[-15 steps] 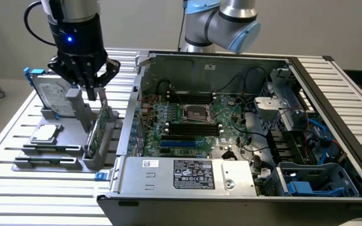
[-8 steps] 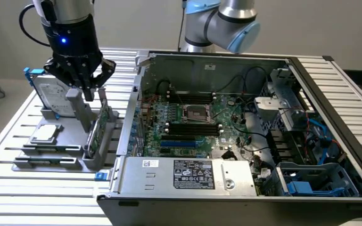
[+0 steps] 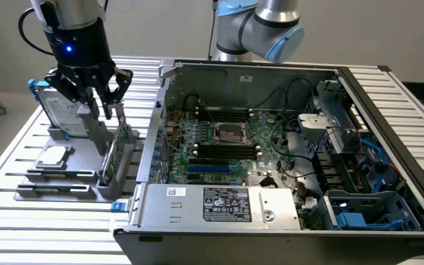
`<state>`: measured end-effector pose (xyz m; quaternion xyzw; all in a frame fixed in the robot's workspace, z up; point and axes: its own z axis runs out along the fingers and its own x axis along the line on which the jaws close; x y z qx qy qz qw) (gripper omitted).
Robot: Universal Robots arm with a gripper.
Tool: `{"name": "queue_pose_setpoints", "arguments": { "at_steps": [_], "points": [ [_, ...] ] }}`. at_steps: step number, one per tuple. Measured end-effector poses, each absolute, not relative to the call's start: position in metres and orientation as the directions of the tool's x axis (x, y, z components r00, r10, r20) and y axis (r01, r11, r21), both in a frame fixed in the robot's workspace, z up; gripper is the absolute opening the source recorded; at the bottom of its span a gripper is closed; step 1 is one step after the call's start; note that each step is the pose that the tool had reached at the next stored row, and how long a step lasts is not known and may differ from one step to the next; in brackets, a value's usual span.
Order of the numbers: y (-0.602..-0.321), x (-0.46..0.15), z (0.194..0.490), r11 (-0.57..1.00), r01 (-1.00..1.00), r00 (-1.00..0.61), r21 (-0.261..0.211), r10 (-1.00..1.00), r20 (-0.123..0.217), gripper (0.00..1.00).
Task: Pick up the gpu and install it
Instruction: 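Pick up the gpu and move the gpu toward the slot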
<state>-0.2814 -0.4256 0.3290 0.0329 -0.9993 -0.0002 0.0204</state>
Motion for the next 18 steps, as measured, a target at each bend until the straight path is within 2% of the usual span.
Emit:
{"name": "queue_pose_setpoints", "arguments": {
  "at_steps": [2,3,18],
  "points": [
    [-0.426,-0.283,0.326,0.998,-0.068,-0.997,0.002,-0.068,0.038,0.3],
    [-0.426,-0.283,0.324,0.998,-0.07,-0.997,0.001,-0.07,0.037,0.36],
    [-0.425,-0.288,0.297,0.996,-0.092,-0.995,0.001,-0.092,0.032,0.36]
  ]
}}
